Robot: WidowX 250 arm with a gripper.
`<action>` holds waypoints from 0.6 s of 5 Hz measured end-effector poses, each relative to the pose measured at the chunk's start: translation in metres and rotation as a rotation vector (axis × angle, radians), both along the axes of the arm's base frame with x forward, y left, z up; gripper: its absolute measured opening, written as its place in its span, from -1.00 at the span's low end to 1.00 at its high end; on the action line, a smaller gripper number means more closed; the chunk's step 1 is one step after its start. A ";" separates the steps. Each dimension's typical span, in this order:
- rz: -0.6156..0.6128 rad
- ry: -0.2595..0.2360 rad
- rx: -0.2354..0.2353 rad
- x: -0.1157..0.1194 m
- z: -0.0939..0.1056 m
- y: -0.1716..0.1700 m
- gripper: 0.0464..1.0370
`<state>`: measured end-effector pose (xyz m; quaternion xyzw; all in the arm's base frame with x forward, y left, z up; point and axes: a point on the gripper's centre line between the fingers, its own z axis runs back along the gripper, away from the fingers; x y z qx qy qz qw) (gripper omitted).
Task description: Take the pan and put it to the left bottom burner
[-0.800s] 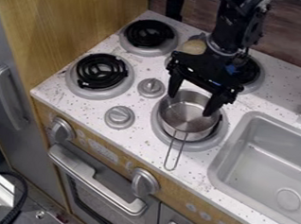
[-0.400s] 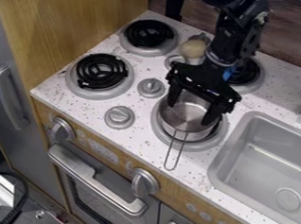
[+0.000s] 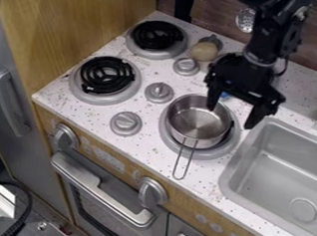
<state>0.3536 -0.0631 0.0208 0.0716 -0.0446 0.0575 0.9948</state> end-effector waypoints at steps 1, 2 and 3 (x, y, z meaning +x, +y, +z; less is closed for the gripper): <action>0.007 0.027 0.000 0.008 -0.013 -0.003 0.93; 0.030 0.042 0.014 0.014 -0.025 0.004 0.93; 0.075 0.064 -0.013 0.019 -0.040 0.013 0.93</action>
